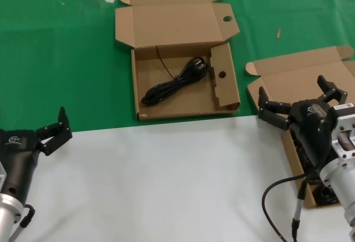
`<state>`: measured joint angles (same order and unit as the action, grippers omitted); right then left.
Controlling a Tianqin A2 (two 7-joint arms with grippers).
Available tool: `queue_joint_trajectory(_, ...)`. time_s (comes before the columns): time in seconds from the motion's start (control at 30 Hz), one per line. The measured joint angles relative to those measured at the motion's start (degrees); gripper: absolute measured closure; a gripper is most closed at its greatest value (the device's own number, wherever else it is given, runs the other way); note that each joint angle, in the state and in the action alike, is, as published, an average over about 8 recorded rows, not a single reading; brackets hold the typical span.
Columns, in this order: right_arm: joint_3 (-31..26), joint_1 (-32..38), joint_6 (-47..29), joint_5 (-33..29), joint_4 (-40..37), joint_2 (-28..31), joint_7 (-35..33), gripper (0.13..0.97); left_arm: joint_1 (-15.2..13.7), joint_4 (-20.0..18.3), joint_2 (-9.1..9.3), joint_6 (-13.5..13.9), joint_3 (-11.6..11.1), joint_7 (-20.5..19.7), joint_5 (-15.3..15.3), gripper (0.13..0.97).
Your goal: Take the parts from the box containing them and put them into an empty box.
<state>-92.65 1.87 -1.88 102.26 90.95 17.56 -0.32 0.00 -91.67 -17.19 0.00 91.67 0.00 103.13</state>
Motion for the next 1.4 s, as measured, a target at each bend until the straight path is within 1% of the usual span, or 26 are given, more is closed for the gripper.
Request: queue_joint_trajectory(1.4,0.0,0.0,0.0,0.0,0.0,0.0,0.0,0.129,0.0,0.0,0.0,0.0,0.0,0.0,0.0,0.132)
